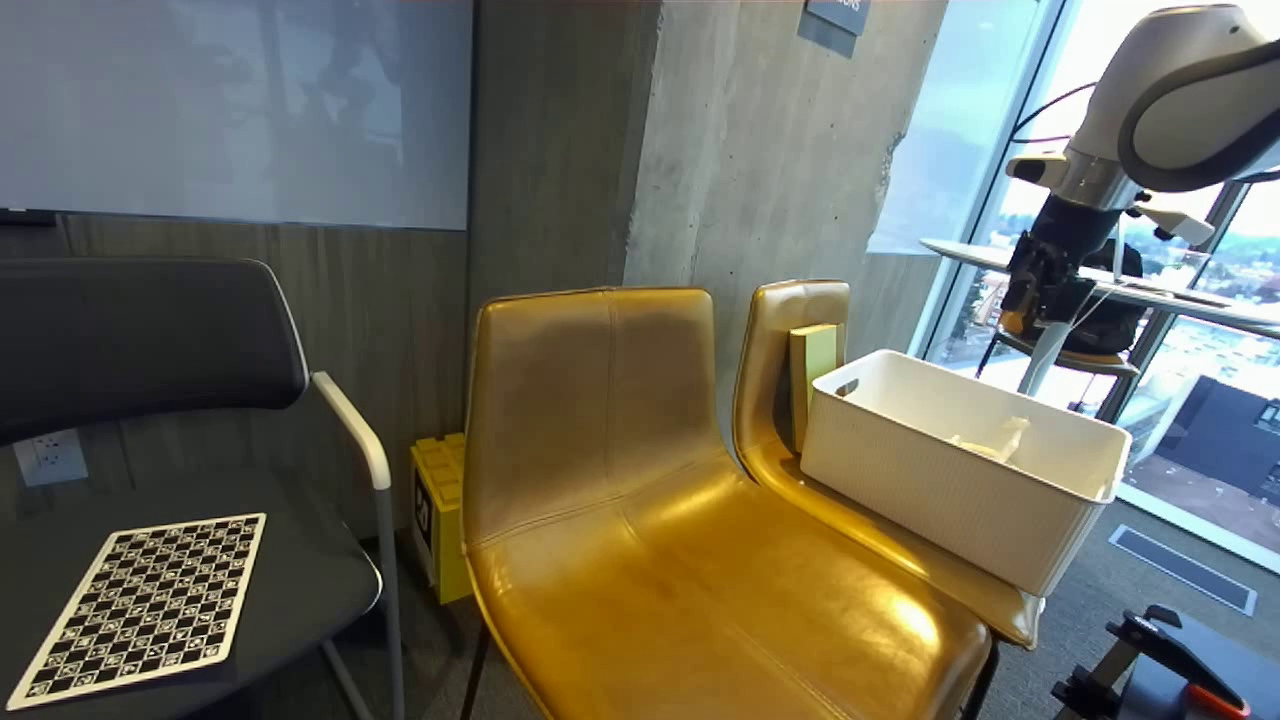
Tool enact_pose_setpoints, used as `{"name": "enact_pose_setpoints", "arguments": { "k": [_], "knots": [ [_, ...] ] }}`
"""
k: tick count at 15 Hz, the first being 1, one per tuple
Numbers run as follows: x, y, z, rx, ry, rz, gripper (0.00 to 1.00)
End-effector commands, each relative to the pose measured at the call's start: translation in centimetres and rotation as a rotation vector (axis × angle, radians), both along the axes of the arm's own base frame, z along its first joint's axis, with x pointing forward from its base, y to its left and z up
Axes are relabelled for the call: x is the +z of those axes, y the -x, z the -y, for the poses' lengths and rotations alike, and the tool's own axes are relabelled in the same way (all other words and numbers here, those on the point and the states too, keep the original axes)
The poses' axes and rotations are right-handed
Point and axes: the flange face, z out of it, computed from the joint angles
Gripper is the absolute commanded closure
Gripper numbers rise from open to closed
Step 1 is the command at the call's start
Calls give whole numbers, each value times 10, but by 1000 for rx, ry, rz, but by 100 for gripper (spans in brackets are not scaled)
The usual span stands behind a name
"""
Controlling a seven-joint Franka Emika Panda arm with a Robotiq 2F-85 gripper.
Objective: Put the pieces of rope into the laundry basket
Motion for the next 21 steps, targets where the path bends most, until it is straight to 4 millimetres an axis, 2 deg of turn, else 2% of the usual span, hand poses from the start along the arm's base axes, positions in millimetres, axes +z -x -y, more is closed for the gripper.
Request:
{"name": "enact_pose_setpoints", "arguments": {
  "k": [1, 5, 8, 11, 14, 16, 17, 19, 21],
  "knots": [
    [41, 7, -31, 10, -158, -71, 0],
    [59, 25, -63, 4, -259, -162, 0],
    [63, 53, -79, 25, -335, -217, 0],
    [63, 79, -100, 78, -404, -192, 0],
    [68, 95, -119, 112, -400, -144, 0],
    [75, 99, -134, 124, -363, -92, 0],
    [67, 85, -121, 108, -376, -149, 0],
    [72, 91, -131, 125, -369, -120, 0],
    [73, 94, -133, 128, -368, -115, 0]
  ]
}}
